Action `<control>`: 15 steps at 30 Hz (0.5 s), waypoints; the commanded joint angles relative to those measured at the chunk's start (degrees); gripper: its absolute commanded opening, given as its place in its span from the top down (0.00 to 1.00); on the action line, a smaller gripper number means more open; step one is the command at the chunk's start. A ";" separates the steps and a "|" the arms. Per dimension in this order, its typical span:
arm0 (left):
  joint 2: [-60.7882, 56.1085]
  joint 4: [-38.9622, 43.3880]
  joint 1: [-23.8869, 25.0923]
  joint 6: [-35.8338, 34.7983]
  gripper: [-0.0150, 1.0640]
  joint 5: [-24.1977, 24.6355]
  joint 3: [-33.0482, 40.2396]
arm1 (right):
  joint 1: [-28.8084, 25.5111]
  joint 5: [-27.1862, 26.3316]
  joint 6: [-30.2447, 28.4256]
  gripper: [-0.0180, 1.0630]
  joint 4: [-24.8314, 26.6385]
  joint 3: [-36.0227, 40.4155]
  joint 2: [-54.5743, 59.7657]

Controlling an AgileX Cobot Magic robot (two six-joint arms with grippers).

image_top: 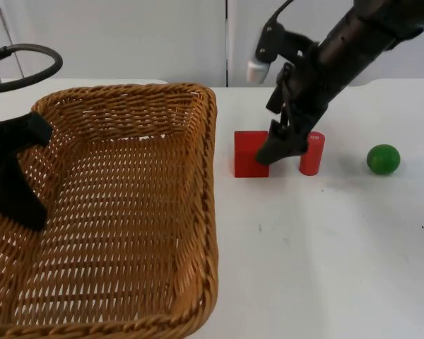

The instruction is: Pick up the basket with the left hand and place the object to the left of the red cylinder into the basket with the right hand.

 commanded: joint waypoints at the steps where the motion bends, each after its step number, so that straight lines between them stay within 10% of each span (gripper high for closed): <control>1: -0.77 -0.69 0.00 -0.47 0.99 0.55 -0.11 | 0.26 0.40 -1.81 0.07 1.71 -0.89 0.49; 15: -0.77 -0.69 0.00 -0.97 0.99 0.67 -0.11 | 0.26 -0.04 -7.21 0.07 7.52 -1.13 3.25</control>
